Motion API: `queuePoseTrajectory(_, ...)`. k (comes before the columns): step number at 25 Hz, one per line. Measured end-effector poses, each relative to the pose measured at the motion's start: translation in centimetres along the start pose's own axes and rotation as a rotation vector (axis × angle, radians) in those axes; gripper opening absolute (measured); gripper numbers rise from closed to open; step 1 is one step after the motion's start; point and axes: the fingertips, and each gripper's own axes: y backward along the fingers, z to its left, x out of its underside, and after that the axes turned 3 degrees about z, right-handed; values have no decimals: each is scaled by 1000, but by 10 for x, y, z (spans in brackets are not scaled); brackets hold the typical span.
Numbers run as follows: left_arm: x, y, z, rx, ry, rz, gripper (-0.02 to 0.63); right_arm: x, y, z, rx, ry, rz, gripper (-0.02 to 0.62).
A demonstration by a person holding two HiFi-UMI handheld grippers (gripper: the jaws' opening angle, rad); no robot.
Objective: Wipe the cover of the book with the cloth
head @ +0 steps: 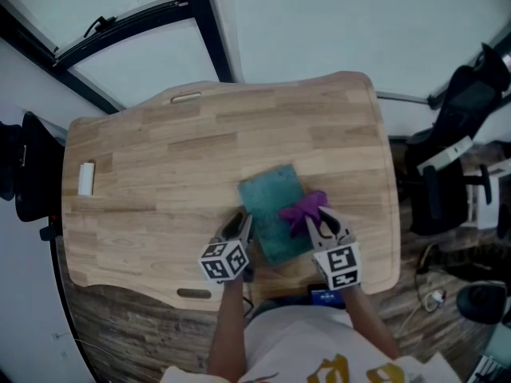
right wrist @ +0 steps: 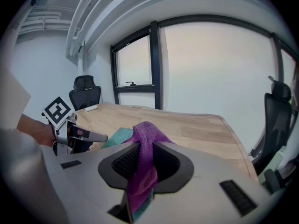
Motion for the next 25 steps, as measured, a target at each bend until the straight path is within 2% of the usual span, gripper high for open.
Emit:
queuePoseTrajectory(5,2,-8,1,12,25,23,127,4,-8,2,-13,42,42,67)
queuePoseTrajectory(13,-2,-17,2,23,68,30,127,5,-23,-1,-26,64,35,67)
queuePoseTrajectory(21,2,-21,2,53,141,57,127,9,-29,2,-51,102,96,67)
queuePoseTrajectory(25,3,-22,3,82,183,79,126,12,-39,1,-52,104,81,67)
